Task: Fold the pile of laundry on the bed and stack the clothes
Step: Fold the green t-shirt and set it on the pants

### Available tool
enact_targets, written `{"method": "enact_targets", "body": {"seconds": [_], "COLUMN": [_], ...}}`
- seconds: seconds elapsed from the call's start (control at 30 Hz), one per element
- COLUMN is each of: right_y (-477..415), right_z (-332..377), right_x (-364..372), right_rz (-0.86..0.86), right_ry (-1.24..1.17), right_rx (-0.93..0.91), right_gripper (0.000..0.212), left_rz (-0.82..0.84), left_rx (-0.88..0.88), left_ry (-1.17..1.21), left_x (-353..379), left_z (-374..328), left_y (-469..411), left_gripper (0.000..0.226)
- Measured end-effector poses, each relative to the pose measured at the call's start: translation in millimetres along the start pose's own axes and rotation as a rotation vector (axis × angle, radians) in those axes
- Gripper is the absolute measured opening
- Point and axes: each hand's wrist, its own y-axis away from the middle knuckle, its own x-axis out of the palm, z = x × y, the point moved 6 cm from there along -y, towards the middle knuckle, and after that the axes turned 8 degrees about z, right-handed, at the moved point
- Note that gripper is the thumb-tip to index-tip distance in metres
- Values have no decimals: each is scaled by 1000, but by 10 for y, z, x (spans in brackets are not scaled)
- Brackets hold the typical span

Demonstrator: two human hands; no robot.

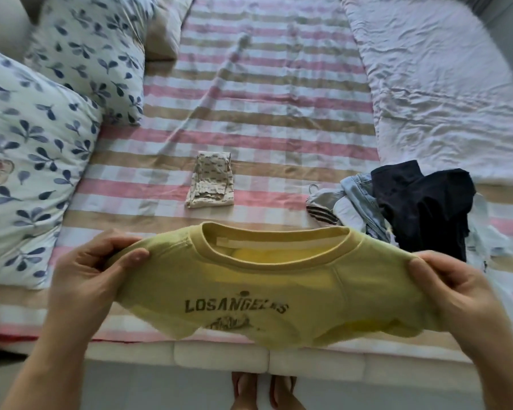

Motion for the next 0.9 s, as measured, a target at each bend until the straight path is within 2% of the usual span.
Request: {"method": "enact_targets", "body": {"seconds": [0.07,0.13,0.27,0.37,0.57,0.7,0.9], "right_y": [119,160,30,-183,-868,-1512,-2412], "right_z": [13,-52,-509,-1141,-2317,-2742,-3150], "right_x": [-79,-72,199,430,793,917,1071], "right_rz": [33,99,211,151,-6,-68,-75], "right_ry": [-1,21,154,248,387,488,590], "right_rx": [13,30,120,214,271,191,176], "right_gripper": [16,15,20,21,13,17,21], "left_rz": [70,138,118,61,-11,-71,-90], "left_rx": [-9,-29,-163,-237,-322,-295,-231], "left_ry": [14,1,-73,-137,-185,-262,-416], "left_x": [-64,-37,194,426,809,925,978], "left_z": [-17,78,608,1235,2367,2865,3332], "left_y": [91,135,110,-5,-459,-943,-1708], "left_gripper": [8,15,7,16,12,7,17]}}
